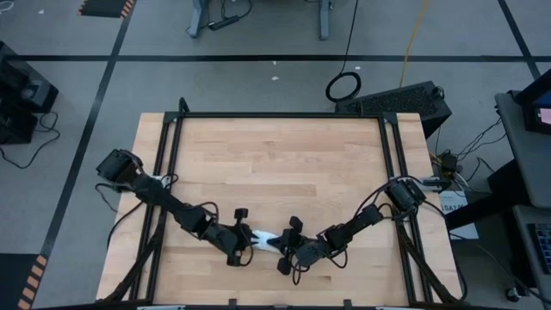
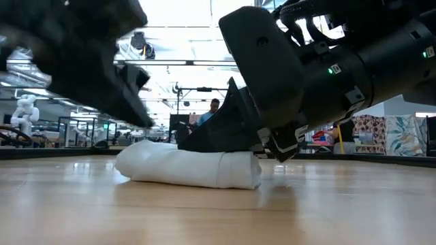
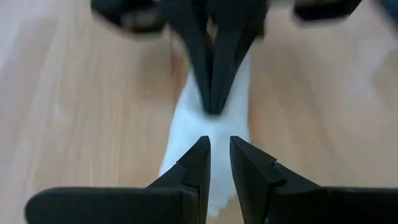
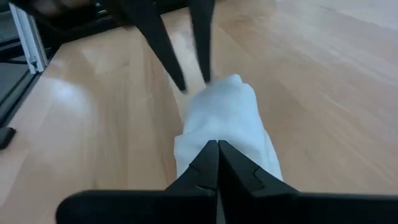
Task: Roll napkin
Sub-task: Roll the white table napkin
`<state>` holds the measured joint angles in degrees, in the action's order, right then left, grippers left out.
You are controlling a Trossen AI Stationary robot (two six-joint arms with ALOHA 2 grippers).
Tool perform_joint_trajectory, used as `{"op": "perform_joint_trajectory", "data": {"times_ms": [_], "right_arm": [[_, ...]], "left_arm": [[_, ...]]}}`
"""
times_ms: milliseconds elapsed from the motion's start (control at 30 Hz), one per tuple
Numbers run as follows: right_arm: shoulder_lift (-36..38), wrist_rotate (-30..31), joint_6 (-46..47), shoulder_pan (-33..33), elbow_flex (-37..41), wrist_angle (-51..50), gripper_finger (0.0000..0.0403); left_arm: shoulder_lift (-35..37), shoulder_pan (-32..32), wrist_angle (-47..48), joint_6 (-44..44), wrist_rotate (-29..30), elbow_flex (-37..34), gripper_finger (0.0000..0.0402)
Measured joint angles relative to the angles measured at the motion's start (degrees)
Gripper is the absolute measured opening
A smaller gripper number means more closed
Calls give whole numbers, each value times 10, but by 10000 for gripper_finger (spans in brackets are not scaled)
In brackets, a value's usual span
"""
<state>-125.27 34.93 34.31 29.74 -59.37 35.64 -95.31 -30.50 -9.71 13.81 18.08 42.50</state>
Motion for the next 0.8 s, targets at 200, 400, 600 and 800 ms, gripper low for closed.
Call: {"op": "perform_joint_trajectory", "data": {"times_ms": [200, 400, 600, 800], "right_arm": [[0, -9, 10, 3, 0, 5, 0], [0, -9, 6, 3, 0, 10, 0], [10, -9, -4, 3, 1, 9, 0], [38, 4, -44, 5, 2, 6, 0]], "left_arm": [[-2, 9, -14, -23, -34, -9, 67], [-28, 25, -63, 15, -37, -59, 67], [-14, 14, -93, 7, -47, -68, 67], [21, 7, -100, -11, -50, -65, 67]]}}
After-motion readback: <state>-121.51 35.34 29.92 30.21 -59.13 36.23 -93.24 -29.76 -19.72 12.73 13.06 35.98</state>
